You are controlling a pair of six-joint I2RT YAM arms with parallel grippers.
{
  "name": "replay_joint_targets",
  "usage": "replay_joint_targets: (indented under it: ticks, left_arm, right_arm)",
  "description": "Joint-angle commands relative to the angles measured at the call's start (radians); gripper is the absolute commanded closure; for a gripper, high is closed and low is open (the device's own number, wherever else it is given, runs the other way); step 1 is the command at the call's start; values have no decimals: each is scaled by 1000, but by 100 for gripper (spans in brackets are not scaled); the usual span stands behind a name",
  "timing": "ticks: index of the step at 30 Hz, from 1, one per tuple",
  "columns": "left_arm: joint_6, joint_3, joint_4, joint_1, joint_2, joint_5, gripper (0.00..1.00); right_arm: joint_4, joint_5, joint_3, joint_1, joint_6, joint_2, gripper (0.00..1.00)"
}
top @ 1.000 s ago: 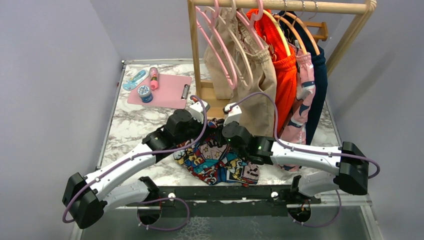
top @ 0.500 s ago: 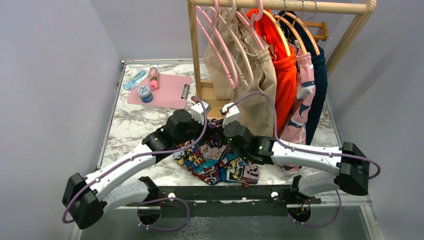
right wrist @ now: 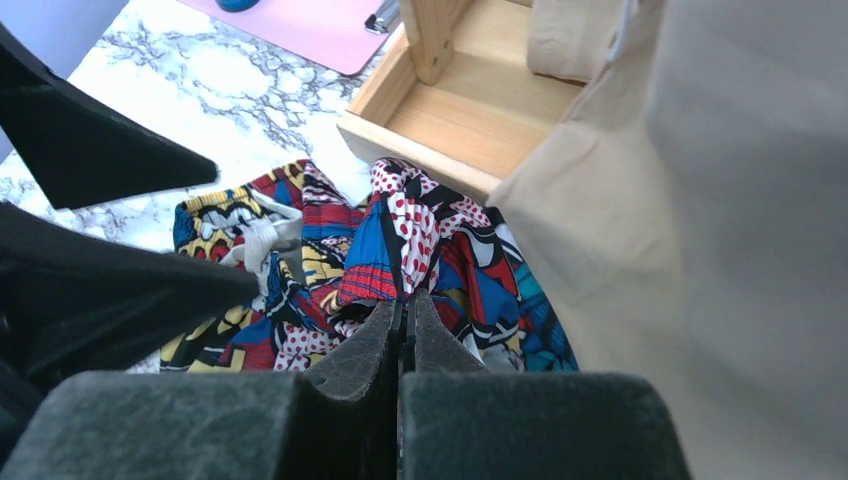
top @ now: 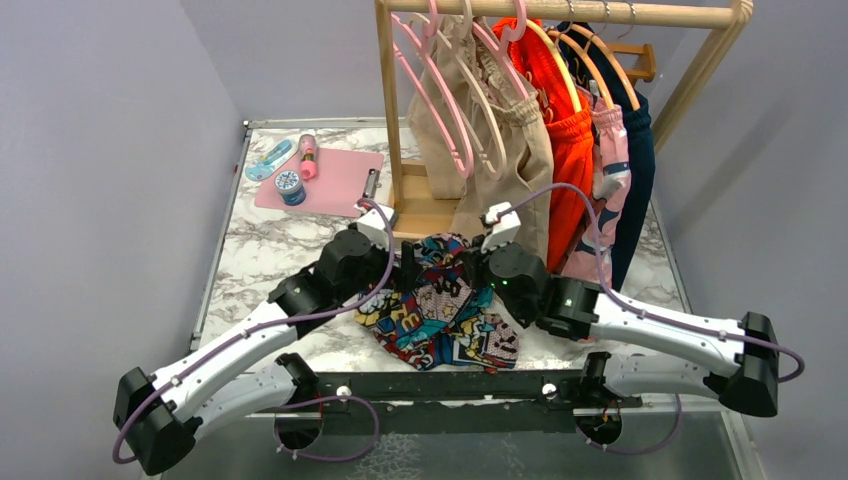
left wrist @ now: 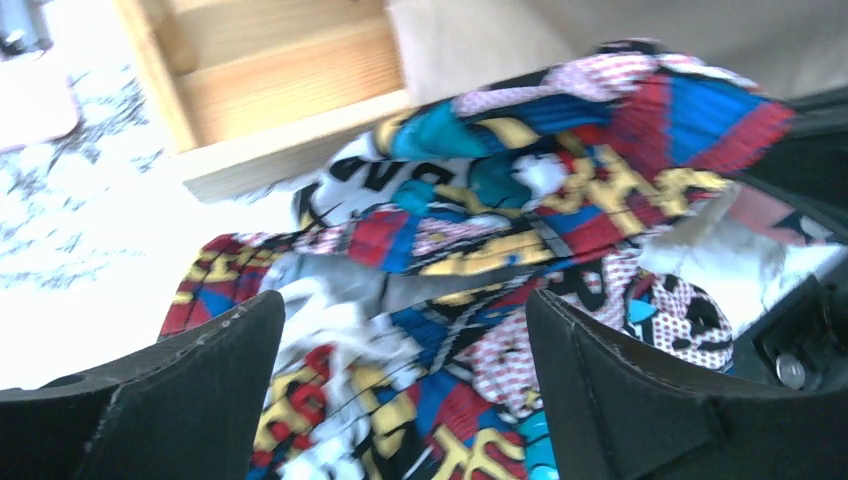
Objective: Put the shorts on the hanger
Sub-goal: Adjust the shorts at the center of the board.
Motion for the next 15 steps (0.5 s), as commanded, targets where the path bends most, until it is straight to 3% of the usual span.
replay_joint_targets:
  ticks: [1,7,15]
  left_arm:
    - [-103,-47,-95,-4,-97,-223,2]
    - [-303,-92,-213,-2,-213,-304,1]
    - [-499,-70,-340,-1,-131,-343,1]
  right_arm:
    - [-140,59,-48,-5,33,-104,99]
    - [-199,57,-100,-5,22,-216,99]
    - [-217,43,-114,-5,13,-252,99]
